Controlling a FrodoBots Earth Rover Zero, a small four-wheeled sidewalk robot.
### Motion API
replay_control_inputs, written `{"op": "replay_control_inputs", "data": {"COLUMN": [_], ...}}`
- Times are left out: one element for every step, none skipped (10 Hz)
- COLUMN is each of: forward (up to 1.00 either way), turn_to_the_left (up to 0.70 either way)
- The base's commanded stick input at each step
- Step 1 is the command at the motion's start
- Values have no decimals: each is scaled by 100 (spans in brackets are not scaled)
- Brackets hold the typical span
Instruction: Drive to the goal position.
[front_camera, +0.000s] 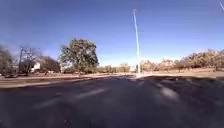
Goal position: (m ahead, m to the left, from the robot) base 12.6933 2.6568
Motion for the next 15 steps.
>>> {"op": "replay_control_inputs", "data": {"forward": [50,50,50,50,50,50,50,50,50,50,50,50,50,50,50], "turn_to_the_left": [0,0,0,0,0,0,0,0,0,0,0,0,0,0,0]}}
